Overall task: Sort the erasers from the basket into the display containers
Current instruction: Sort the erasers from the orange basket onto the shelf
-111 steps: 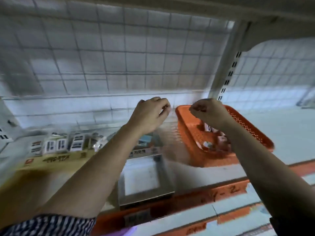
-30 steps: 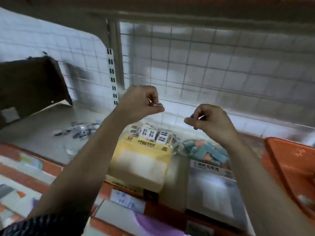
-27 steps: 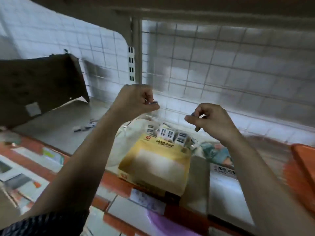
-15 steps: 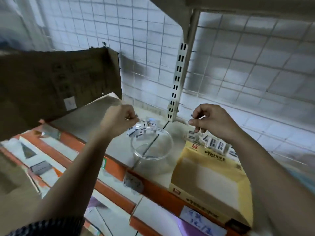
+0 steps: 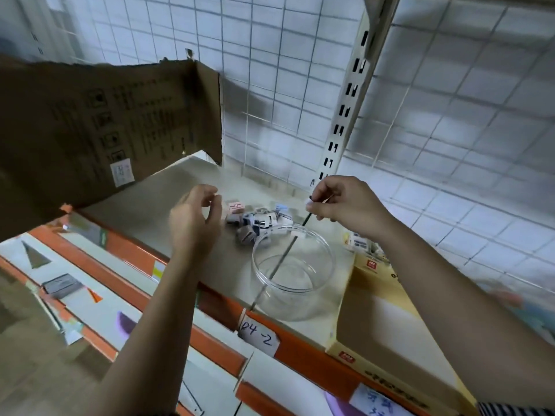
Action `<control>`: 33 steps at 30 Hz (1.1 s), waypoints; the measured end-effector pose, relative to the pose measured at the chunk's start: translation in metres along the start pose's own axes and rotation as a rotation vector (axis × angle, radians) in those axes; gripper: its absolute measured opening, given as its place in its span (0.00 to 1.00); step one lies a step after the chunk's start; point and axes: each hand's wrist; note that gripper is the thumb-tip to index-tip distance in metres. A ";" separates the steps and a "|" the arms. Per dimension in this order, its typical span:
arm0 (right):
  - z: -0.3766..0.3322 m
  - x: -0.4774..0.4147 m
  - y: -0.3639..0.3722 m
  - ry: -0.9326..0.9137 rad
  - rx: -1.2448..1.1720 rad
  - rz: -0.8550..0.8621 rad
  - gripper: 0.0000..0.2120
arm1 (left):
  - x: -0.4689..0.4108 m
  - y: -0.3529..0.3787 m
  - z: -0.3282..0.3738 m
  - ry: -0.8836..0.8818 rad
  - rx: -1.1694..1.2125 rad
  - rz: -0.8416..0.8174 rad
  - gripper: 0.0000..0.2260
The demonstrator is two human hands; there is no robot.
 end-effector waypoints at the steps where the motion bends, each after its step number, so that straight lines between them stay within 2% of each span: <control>1: -0.001 -0.004 0.006 -0.008 0.011 -0.006 0.07 | -0.001 0.001 0.000 0.003 -0.006 -0.005 0.06; 6: -0.003 -0.024 0.028 -0.038 0.090 -0.082 0.07 | -0.003 0.006 -0.003 -0.037 -0.026 -0.088 0.10; 10: -0.005 -0.038 0.040 -0.054 0.147 -0.131 0.07 | -0.003 0.008 0.001 -0.043 -0.058 -0.139 0.09; 13: -0.009 -0.042 0.047 -0.046 0.149 -0.142 0.06 | -0.004 0.009 -0.001 -0.034 -0.084 -0.165 0.13; 18: -0.007 -0.039 0.051 -0.027 0.120 -0.136 0.04 | -0.003 0.011 -0.004 -0.014 -0.082 -0.183 0.13; 21: -0.005 -0.027 0.040 -0.042 0.129 -0.073 0.03 | -0.002 0.008 -0.003 0.003 -0.061 -0.140 0.12; 25: -0.006 -0.004 0.004 -0.037 0.092 0.069 0.02 | -0.007 -0.009 0.014 0.111 -0.033 -0.063 0.10; 33: 0.002 0.074 -0.076 -0.033 0.161 0.358 0.01 | -0.010 -0.029 0.145 0.289 0.145 -0.169 0.13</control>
Point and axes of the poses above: each hand's wrist, its own x-axis away from the middle knuckle, its own y-axis out of the palm, z = x × y, and after that the axes turned 6 degrees about -x, right-handed
